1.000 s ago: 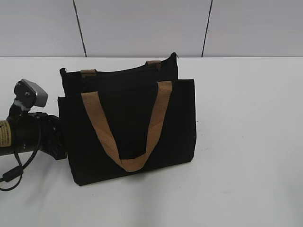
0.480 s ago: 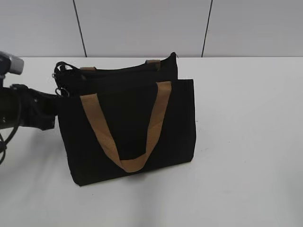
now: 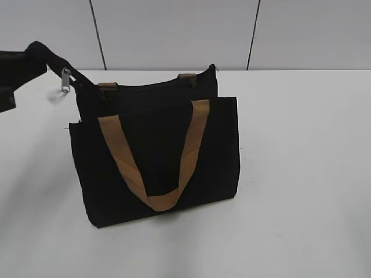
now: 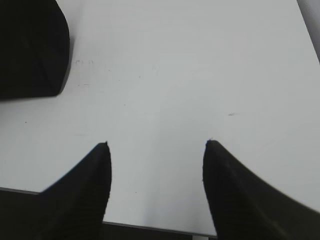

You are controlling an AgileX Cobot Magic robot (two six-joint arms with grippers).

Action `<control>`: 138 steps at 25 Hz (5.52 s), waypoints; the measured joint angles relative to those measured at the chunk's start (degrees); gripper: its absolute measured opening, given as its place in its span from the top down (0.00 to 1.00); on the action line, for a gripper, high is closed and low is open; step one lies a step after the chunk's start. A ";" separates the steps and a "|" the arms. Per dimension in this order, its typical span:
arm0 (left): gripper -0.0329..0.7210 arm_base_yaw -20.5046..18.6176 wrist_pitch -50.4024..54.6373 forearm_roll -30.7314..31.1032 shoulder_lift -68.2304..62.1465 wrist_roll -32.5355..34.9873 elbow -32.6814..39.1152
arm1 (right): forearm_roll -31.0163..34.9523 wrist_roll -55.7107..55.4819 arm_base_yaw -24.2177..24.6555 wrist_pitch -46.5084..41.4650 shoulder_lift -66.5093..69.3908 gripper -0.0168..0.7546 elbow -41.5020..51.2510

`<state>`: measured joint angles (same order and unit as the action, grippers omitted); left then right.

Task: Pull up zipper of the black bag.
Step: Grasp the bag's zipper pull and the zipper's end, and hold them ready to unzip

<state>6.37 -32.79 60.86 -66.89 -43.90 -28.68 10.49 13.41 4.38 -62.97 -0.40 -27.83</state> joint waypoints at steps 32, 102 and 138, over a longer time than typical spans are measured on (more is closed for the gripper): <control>0.92 0.04 -0.17 13.02 8.67 -11.21 0.11 | 0.37 0.00 0.00 0.06 0.00 0.39 0.00; 0.92 0.06 0.41 12.97 8.72 -11.21 0.11 | 23.90 19.39 -55.10 51.23 99.58 0.47 -41.37; 0.92 0.06 2.65 12.92 8.72 -11.21 0.11 | 24.09 16.84 -55.10 49.66 103.80 0.71 -46.58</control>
<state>6.44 -30.14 73.78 -58.17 -55.11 -28.57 34.59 30.25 -50.71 -13.31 103.39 -74.41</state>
